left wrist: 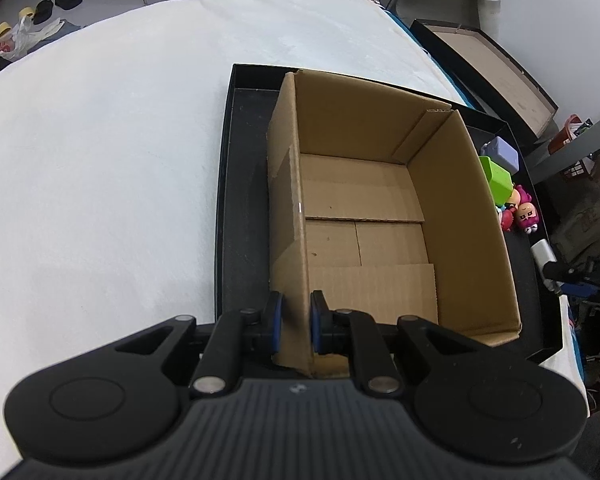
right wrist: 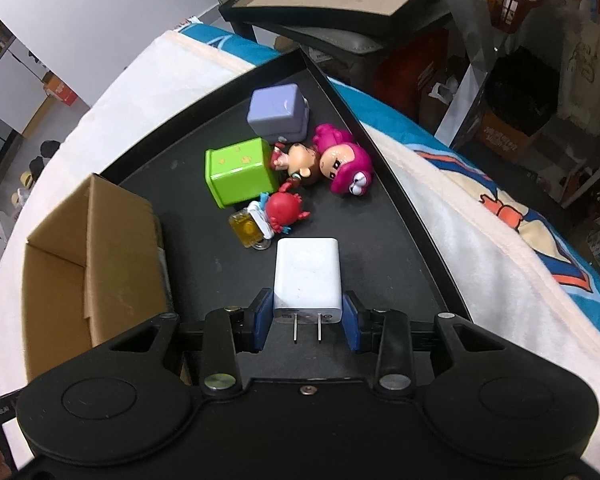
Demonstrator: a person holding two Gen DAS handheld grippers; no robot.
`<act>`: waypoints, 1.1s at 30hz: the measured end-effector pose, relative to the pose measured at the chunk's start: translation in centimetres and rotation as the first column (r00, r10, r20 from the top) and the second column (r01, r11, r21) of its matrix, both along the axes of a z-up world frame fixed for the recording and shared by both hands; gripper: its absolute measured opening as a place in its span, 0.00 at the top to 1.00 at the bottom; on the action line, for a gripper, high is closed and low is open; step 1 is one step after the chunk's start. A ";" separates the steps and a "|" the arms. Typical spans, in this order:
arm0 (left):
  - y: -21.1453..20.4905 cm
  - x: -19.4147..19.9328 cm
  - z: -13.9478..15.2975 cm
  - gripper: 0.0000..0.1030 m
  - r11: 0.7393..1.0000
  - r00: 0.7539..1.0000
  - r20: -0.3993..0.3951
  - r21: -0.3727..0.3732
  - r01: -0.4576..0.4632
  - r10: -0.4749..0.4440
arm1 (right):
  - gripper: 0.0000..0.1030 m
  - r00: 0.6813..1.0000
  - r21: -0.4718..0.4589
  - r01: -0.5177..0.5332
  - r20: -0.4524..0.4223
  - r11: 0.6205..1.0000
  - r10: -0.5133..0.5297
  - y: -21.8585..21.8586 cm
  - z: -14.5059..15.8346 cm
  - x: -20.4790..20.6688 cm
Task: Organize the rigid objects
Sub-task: 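Lift the white charger with the right gripper and carry it over the box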
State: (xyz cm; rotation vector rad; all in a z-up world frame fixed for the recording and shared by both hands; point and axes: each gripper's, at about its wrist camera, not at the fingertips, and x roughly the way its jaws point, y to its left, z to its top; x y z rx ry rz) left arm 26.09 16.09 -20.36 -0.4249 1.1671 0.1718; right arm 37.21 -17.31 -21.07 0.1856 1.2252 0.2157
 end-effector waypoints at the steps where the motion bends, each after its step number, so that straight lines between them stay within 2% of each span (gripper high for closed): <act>1: 0.0 0.0 0.0 0.87 1.000 1.000 0.000 0.000 -0.001 0.001 | 0.65 1.000 -0.001 -0.002 0.006 1.000 0.002 0.1 0.3 -0.1; 18: 0.4 -0.3 0.0 0.86 0.998 0.999 0.008 -0.047 -0.034 0.034 | 0.65 0.989 -0.047 -0.043 0.137 0.998 0.049 2.3 6.7 -0.6; 33: 0.6 -0.1 -0.2 0.86 0.996 0.999 0.020 -0.079 -0.037 0.039 | 0.65 0.978 -0.025 -0.127 0.161 0.992 0.130 8.2 8.4 -0.8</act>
